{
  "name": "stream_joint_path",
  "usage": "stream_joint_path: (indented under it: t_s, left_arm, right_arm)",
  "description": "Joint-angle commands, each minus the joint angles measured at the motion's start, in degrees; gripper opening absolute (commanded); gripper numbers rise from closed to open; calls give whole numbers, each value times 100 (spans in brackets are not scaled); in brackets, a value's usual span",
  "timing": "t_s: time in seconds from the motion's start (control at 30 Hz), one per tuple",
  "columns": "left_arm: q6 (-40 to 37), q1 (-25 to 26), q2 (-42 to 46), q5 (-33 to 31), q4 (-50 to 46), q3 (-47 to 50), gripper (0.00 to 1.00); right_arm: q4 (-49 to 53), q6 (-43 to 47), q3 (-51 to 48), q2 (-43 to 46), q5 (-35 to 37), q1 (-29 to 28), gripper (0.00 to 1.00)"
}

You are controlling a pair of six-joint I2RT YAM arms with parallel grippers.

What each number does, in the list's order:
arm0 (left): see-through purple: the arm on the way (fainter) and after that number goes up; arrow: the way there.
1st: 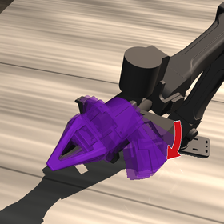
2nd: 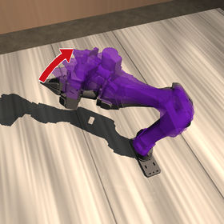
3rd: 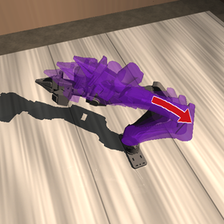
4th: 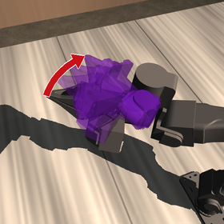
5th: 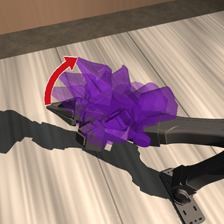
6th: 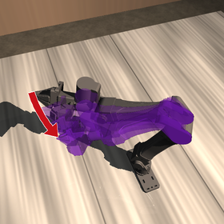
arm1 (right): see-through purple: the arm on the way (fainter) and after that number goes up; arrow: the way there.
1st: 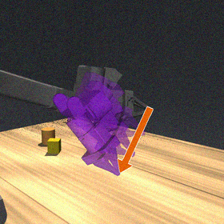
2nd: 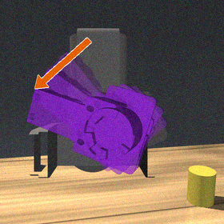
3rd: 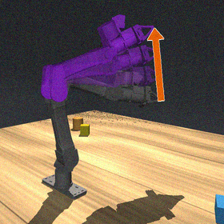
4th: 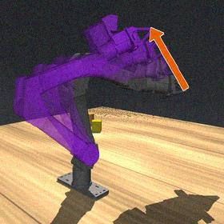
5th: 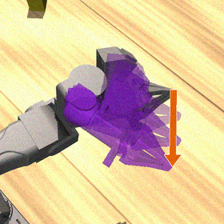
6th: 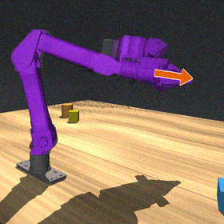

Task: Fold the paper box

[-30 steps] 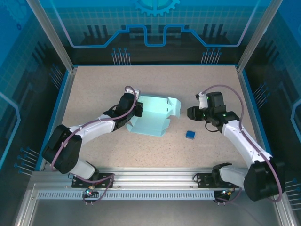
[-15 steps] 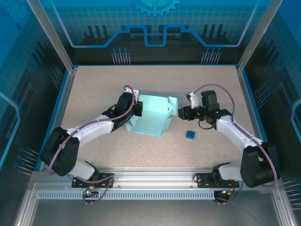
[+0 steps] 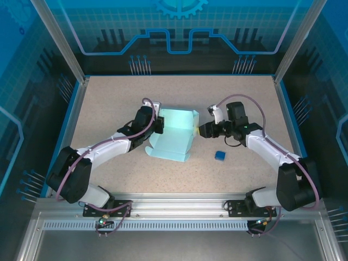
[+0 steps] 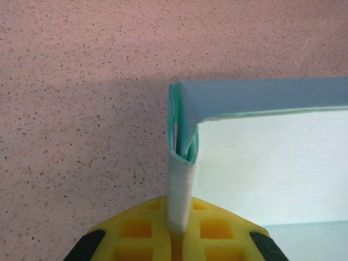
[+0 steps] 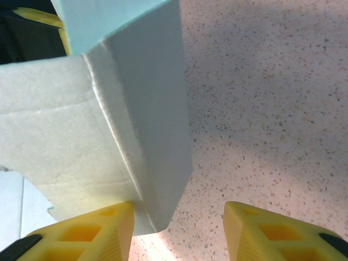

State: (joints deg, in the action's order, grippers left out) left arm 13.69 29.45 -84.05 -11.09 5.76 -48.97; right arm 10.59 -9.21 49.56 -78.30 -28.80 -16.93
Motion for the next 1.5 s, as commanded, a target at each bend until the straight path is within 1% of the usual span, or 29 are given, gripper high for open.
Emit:
stream_joint_path:
  t_s: [0.0, 0.13, 0.23, 0.4, 0.77, 1.0, 1.37, 1.43, 1.47]
  left_arm:
    - [109, 31, -18, 230, -13, 19, 0]
    - [73, 31, -71, 180, -39, 2, 0]
    - [67, 33, -115, 175, -49, -19, 0]
    - [81, 33, -156, 259, 4, -7, 0]
    - [46, 36, -150, 418, -13, -29, 0]
    - [37, 35, -173, 468, -22, -42, 0]
    - [11, 36, -147, 478, -48, -42, 0]
    - [6, 34, -141, 422, -108, -64, 0]
    - [-3, 34, -147, 367, -147, -84, 0]
  right_arm:
    - [-119, 208, 290, -104, -254, -111, 51]
    - [-80, 417, 316, -99, -444, -92, 53]
    - [-7, 552, 371, -136, -702, -33, 52]
    - [85, 609, 575, -384, -888, 16, 52]
    - [49, 841, 856, -824, -1413, -4, 58]
    - [112, 790, 1089, -1054, -1290, -143, 66]
    - [-388, 253, 1126, -1266, -1686, -179, 75]
    - [-273, 243, 1141, -1253, -1589, -164, 77]
    - [-128, 239, 1163, -1228, -1398, -149, 77]
